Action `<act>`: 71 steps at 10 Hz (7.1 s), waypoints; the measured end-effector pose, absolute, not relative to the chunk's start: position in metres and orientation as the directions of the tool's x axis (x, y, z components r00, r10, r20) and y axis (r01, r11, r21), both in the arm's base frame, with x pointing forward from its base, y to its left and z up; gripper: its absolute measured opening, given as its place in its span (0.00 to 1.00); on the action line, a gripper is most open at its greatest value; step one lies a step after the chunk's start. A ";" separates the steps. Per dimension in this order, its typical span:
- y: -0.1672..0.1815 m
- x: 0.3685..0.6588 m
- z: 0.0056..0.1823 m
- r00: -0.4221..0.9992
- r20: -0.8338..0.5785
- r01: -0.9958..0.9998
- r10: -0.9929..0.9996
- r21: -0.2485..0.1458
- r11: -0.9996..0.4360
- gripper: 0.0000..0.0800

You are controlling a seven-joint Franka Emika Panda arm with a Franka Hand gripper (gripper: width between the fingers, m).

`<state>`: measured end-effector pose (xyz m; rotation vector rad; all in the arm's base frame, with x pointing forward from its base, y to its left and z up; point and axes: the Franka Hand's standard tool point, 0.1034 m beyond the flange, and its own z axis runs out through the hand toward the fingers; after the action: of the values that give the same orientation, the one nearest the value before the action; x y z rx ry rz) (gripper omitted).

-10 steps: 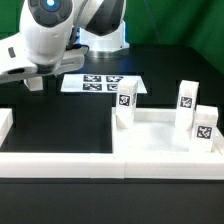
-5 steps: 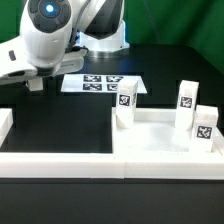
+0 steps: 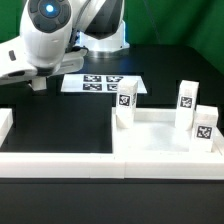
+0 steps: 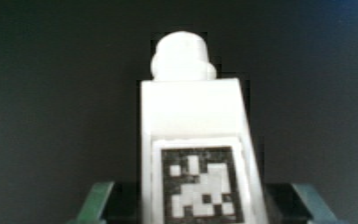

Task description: Assemble square table

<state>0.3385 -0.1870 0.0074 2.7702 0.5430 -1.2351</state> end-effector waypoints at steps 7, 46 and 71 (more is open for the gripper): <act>-0.138 0.422 0.077 0.588 -0.781 0.288 0.213 -0.044 -0.957 0.36; -0.019 0.651 0.154 0.889 0.404 -0.202 -0.217 -0.078 -0.976 0.36; -0.007 0.660 0.081 0.802 0.582 -0.177 -0.133 0.018 -0.984 0.36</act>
Offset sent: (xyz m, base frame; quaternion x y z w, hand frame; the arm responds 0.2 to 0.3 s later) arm 0.0000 0.0000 0.0000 0.0000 0.0000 0.0000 1.0000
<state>0.6595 -0.0072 0.0812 2.9136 -0.2512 0.9337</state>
